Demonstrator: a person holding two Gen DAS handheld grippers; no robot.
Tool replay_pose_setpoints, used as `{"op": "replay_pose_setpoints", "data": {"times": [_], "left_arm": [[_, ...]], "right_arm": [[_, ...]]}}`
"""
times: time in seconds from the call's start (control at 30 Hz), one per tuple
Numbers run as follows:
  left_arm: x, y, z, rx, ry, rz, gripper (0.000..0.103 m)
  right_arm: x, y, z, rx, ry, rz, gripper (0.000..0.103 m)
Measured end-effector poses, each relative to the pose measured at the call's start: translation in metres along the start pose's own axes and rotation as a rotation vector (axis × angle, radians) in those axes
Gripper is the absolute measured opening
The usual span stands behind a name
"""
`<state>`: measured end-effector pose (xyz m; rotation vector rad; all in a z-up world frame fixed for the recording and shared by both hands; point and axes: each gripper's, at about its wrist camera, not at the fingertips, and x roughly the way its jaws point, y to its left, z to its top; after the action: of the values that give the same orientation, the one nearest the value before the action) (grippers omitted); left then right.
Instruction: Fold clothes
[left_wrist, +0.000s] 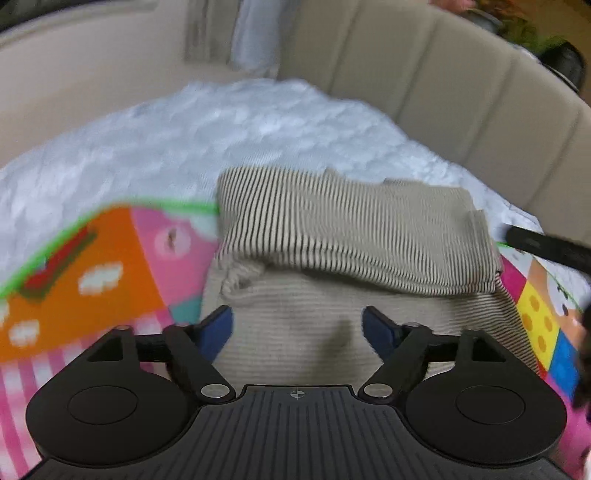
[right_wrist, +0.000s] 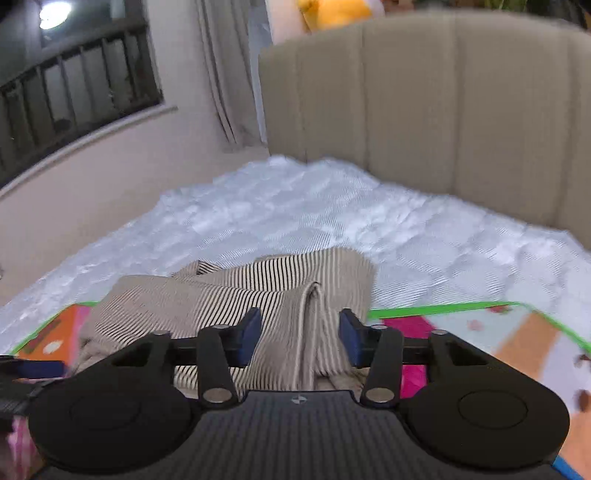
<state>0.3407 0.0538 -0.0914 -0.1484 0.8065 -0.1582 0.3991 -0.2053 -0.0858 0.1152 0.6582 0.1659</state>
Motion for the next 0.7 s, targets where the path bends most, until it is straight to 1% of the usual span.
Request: {"op": "replay_pose_setpoints", "data": {"times": [0.03, 0.07, 0.1, 0.13, 0.17, 0.27, 0.3, 0.37, 0.4, 0.47, 0.5, 0.6, 0.67, 0.7], "left_arm": [[-0.002, 0.0, 0.001, 0.019, -0.026, 0.005, 0.091], [-0.002, 0.001, 0.002, 0.026, -0.042, 0.004, 0.093], [-0.002, 0.002, 0.004, 0.033, -0.057, 0.003, 0.094], [0.0, 0.004, 0.005, 0.036, -0.061, -0.008, 0.094], [0.001, 0.007, 0.005, 0.04, -0.064, -0.016, 0.094], [0.01, 0.009, 0.005, 0.055, -0.054, -0.018, 0.095], [0.013, 0.009, 0.007, 0.05, -0.049, -0.032, 0.095], [0.016, 0.011, 0.01, 0.028, -0.049, -0.082, 0.095], [0.015, 0.012, 0.013, 0.019, -0.055, -0.104, 0.095], [0.014, 0.014, 0.019, 0.005, -0.07, -0.145, 0.095], [0.012, 0.013, 0.023, 0.004, -0.079, -0.157, 0.095], [0.013, 0.007, 0.034, 0.018, -0.12, -0.169, 0.095], [0.02, 0.0, 0.038, 0.032, -0.13, -0.179, 0.095], [0.027, -0.004, 0.039, 0.043, -0.121, -0.17, 0.095]], "right_arm": [[0.014, 0.007, 0.0, -0.013, 0.018, -0.011, 0.048], [0.027, 0.015, 0.0, -0.047, 0.043, -0.021, 0.039], [0.036, 0.021, -0.001, -0.088, 0.055, -0.034, 0.027], [0.039, 0.03, 0.001, -0.147, 0.047, -0.051, 0.011], [0.042, 0.038, 0.003, -0.201, 0.037, -0.066, 0.01], [0.032, 0.047, 0.023, -0.257, -0.057, -0.063, 0.01], [0.029, 0.048, 0.03, -0.266, -0.089, -0.07, 0.01], [0.025, 0.042, 0.044, -0.259, -0.136, -0.093, 0.01], [0.026, 0.037, 0.047, -0.252, -0.143, -0.1, 0.01], [0.032, 0.023, 0.046, -0.23, -0.119, -0.12, 0.01], [0.036, 0.015, 0.04, -0.199, -0.094, -0.127, 0.01], [0.053, -0.006, 0.015, -0.108, 0.01, -0.132, 0.012], [0.062, -0.013, 0.0, -0.091, 0.054, -0.154, 0.019], [0.066, -0.016, -0.005, -0.085, 0.068, -0.167, 0.021]]}}
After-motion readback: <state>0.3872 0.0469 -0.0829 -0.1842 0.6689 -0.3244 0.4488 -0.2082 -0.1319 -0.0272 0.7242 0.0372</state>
